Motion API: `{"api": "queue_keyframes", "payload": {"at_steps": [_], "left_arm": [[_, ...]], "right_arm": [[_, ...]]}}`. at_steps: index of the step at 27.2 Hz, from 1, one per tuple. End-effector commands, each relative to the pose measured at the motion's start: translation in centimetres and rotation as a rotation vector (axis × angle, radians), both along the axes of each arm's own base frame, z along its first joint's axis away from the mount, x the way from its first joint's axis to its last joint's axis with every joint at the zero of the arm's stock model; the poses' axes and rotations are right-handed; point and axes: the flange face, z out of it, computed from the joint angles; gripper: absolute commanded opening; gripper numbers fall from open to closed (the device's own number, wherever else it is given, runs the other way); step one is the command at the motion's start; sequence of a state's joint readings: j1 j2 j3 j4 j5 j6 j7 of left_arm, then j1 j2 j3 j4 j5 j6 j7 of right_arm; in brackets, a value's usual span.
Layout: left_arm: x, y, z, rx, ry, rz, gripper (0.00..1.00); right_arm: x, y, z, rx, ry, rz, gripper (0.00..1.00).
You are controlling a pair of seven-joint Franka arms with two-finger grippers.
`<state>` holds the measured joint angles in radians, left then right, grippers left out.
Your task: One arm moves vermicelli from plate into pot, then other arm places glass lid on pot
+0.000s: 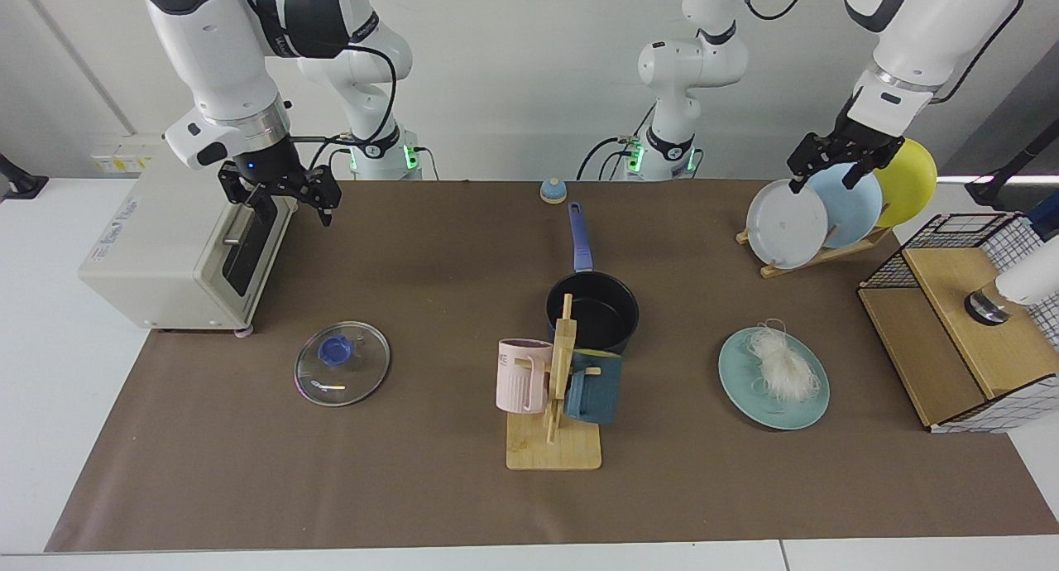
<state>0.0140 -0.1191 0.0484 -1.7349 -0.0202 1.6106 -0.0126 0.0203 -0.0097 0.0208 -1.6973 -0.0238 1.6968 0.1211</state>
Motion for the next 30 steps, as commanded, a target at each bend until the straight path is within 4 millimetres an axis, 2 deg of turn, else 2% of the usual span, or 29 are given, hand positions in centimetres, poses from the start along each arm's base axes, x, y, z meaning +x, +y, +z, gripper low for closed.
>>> {"api": "queue_keyframes", "payload": {"at_steps": [1, 20, 24, 27, 30], "left_arm": [[-0.7, 0.0, -0.1, 0.011, 0.009, -0.016, 1.0], [-0.2, 0.4, -0.2, 0.013, -0.014, -0.008, 1.0], [1.4, 1.2, -0.2, 0.022, -0.09, -0.008, 1.0], [2.9, 2.3, -0.1, 0.03, -0.131, 0.007, 1.0], [5.5, 3.1, -2.0, 0.032, -0.111, 0.025, 1.0]], "right_arm": [[0.2, -0.5, 0.0, 0.017, -0.016, 0.031, 0.99], [0.4, -0.2, -0.2, 0.022, -0.014, 0.032, 0.99], [1.1, -0.2, -1.0, 0.015, -0.002, 0.028, 0.99], [2.9, -0.2, -1.6, 0.016, 0.0, 0.025, 0.98], [5.2, 0.1, -2.7, 0.018, 0.003, 0.028, 0.98]]}}
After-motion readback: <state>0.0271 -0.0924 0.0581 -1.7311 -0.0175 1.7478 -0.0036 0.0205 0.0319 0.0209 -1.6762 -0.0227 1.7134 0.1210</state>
